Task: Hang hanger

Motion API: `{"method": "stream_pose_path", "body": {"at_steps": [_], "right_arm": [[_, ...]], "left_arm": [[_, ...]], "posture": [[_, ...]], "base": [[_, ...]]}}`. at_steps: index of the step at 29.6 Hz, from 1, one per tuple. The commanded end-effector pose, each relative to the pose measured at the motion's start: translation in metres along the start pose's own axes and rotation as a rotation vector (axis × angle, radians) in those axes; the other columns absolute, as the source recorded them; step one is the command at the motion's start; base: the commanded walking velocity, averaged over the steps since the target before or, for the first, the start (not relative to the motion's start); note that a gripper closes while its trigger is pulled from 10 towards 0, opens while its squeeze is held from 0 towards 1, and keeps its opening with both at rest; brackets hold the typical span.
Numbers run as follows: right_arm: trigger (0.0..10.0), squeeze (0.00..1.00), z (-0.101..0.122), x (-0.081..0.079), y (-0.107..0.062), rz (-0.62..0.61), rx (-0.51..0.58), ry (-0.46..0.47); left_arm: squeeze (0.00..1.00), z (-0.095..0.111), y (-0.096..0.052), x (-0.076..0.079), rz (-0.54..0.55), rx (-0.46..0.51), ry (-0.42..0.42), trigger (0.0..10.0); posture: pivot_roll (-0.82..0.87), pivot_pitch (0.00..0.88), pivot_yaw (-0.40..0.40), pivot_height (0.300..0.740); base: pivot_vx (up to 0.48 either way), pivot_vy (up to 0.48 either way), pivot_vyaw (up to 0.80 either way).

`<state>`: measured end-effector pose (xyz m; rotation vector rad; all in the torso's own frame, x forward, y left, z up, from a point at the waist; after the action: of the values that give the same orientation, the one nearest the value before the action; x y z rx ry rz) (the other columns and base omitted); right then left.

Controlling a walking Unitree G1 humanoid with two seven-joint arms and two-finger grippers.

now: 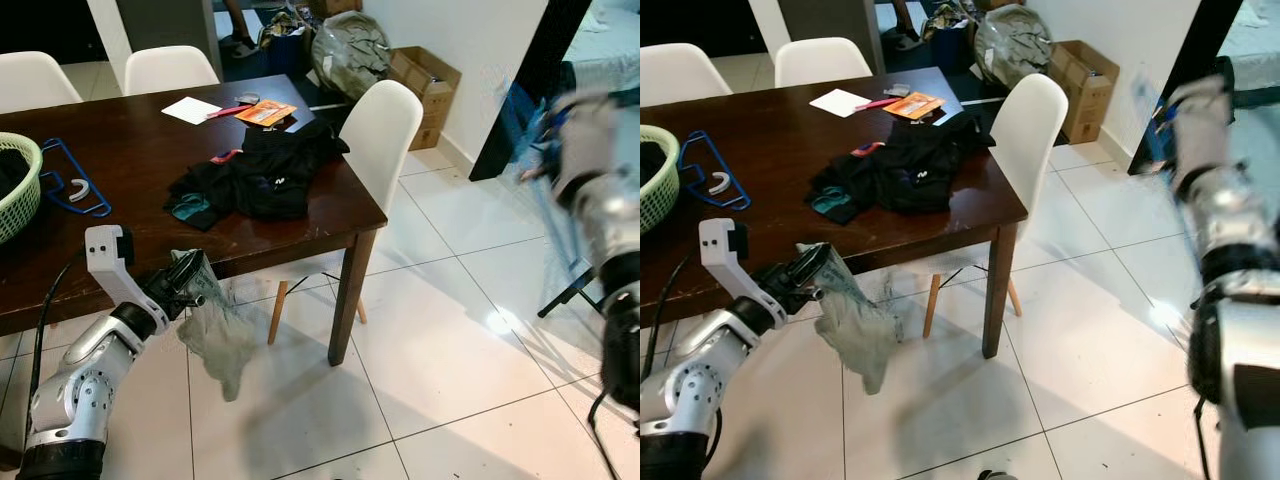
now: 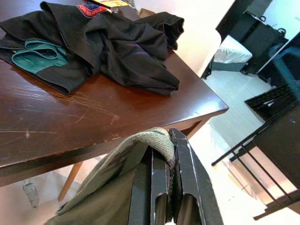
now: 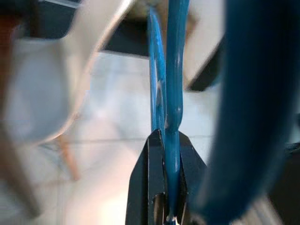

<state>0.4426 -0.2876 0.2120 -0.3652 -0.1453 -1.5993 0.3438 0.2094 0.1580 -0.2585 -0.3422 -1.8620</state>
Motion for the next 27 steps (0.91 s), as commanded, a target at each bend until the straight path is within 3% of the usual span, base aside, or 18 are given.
{"method": "stream_pose_path", "body": {"at_steps": [1,2,4,5,6,7,8,10,11,13,16,18,21,23,24,25,26,27], "right_arm": [[10.0,0.0,-0.025,-0.04,0.001,0.115,-0.024,0.044],[10.0,0.0,-0.032,-0.051,0.001,0.145,-0.034,0.063],[10.0,0.0,-0.032,-0.051,0.001,0.145,-0.034,0.063],[10.0,0.0,-0.038,-0.064,0.0,0.183,-0.044,0.077],[10.0,0.0,-0.041,-0.081,0.0,0.232,-0.049,0.122],[10.0,0.0,-0.041,-0.081,0.0,0.232,-0.049,0.122],[10.0,0.0,-0.042,-0.091,0.0,0.261,-0.052,0.152],[10.0,0.0,-0.033,-0.106,-0.001,0.334,-0.019,0.178],[10.0,0.0,-0.033,-0.106,-0.001,0.334,-0.019,0.178],[10.0,0.0,-0.026,-0.106,0.0,0.349,0.001,0.183],[10.0,0.0,-0.007,-0.102,-0.001,0.395,0.065,0.181],[10.0,0.0,-0.004,-0.103,-0.002,0.411,0.078,0.176],[10.0,0.0,-0.003,-0.104,-0.003,0.42,0.084,0.174],[10.0,0.0,-0.001,-0.109,-0.007,0.47,0.104,0.168],[10.0,0.0,-0.001,-0.109,-0.007,0.47,0.104,0.168],[10.0,0.0,0.0,-0.113,-0.01,0.508,0.117,0.162],[10.0,0.0,0.0,-0.113,-0.01,0.508,0.117,0.162],[10.0,0.0,0.0,-0.118,-0.014,0.546,0.129,0.157]], "left_arm": [[0.0,-0.001,-0.003,-0.002,0.011,-0.009,0.033,10.0],[0.0,-0.001,-0.003,-0.002,0.011,-0.01,0.037,10.0],[0.0,-0.001,-0.003,-0.002,0.011,-0.01,0.037,10.0],[0.0,0.0,-0.002,-0.003,0.016,-0.013,0.049,10.0],[0.0,0.001,0.0,0.001,-0.006,-0.036,0.134,10.0],[0.0,0.001,0.0,0.001,-0.006,-0.036,0.134,10.0],[0.0,0.002,0.001,0.003,-0.024,-0.053,0.197,10.0],[0.0,0.003,0.001,0.025,-0.192,-0.141,0.399,10.0],[0.0,0.003,0.001,0.025,-0.192,-0.141,0.399,10.0],[0.0,0.008,0.0,0.04,-0.303,-0.173,0.491,10.0],[0.0,0.046,-0.015,0.09,-0.695,-0.23,0.707,10.0],[0.0,0.053,-0.021,0.098,-0.77,-0.245,0.743,10.0],[0.0,0.056,-0.024,0.102,-0.805,-0.252,0.761,10.0],[0.0,0.062,-0.032,0.096,-0.883,-0.34,0.917,10.0],[0.0,0.062,-0.032,0.096,-0.883,-0.34,0.917,10.0],[0.0,0.06,-0.036,0.085,-0.898,-0.427,0.999,10.0],[0.0,0.06,-0.036,0.085,-0.898,-0.427,0.999,10.0],[0.0,0.055,-0.042,0.063,-0.886,-0.553,1.12,10.0]], "posture": [[0.0,0.101,0.003,0.74],[0.0,0.1,0.004,0.74],[0.0,0.1,0.004,0.74],[0.01,0.112,-0.002,0.74],[0.02,0.117,0.001,0.74],[0.02,0.117,0.001,0.74],[0.02,0.117,0.003,0.74],[0.02,0.106,0.015,0.74],[0.02,0.106,0.015,0.74],[0.02,0.107,0.019,0.74],[0.03,0.1,0.024,0.74],[0.03,0.098,0.025,0.74],[0.03,0.098,0.025,0.74],[0.05,0.086,0.034,0.74],[0.05,0.086,0.034,0.74],[0.05,0.084,0.037,0.74],[0.05,0.084,0.037,0.74],[0.05,0.082,0.04,0.74]], "base": [[0.0,0.0,0.0],[0.0,0.0,0.0],[0.0,0.0,0.0],[0.0,0.0,0.0],[0.0,0.0,-0.79],[0.0,0.0,-0.79],[0.0,0.0,-0.79],[0.0,0.0,-0.79],[0.0,0.0,-0.79],[0.0,0.0,-0.79],[0.0,0.0,-0.79],[0.0,0.0,-0.79],[0.0,0.0,-0.79],[0.0,0.0,-0.79],[0.0,0.0,-0.79],[0.0,0.0,-0.79],[0.0,0.0,-0.79],[0.0,0.0,-0.79]]}}
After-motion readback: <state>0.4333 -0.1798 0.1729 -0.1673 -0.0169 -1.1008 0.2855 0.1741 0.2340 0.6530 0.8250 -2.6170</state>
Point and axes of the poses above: a point about 5 cm out from each wrist's last joint towards the gripper, its own y axis pointing out of the wrist towards the gripper, its own z axis along the axis of the wrist's last joint, x = y × z, the point moved 5 cm from there along y, pointing out of the wrist towards the gripper, and after that the axes turned 2 degrees about y, right-handed, at the moved point
